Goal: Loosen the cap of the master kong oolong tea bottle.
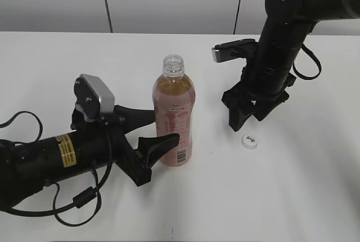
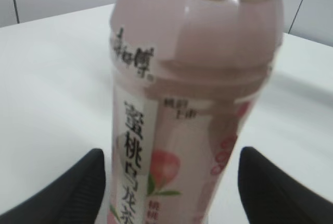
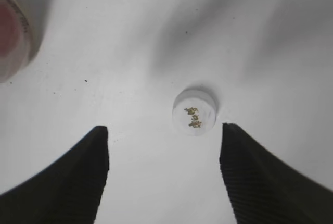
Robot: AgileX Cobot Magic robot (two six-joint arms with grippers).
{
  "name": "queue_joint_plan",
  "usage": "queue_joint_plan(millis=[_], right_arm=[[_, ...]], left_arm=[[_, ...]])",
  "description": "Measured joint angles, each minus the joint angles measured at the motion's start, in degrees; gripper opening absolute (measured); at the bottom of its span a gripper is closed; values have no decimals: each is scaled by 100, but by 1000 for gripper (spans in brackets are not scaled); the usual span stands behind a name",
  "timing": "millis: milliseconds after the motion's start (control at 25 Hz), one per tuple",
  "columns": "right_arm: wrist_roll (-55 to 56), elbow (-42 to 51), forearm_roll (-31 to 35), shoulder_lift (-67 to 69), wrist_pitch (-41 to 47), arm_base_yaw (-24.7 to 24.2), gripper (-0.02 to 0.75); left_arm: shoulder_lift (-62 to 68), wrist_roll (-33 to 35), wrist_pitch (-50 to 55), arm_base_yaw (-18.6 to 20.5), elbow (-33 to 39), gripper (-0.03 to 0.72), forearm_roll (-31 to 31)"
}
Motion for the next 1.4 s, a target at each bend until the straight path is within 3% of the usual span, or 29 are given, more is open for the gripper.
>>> queue_joint_plan(millis=[200,400,640,840,1080,1200,1400], right_arm=[[234,0,21,-181,190,-132,505],[481,0,1,-299,509,-764,505],[862,0,-423,-623,716,-1528,485],[1132,0,-1024,-737,809,-1606,480],[1235,0,-1081,-748,905,-1802,480],[1305,0,-1087,-748,1071,-1950,480],[1586,0,-1122,-1008,1152,-2086,480]], left_arm=[[-248,0,6,10,381,486,5],[-816,0,-4,248,957,486,-126],[-1326,-58,1,1000,1436,486,-872],[-1380,-128,-5,1563,1440,486,-1641],[-1417,-243,-5,2666,1446,486,-2210],[-1591,-274,504,2963,1452,484,-2299],[-2106,-274,2128,3005,1408,448,-3022]])
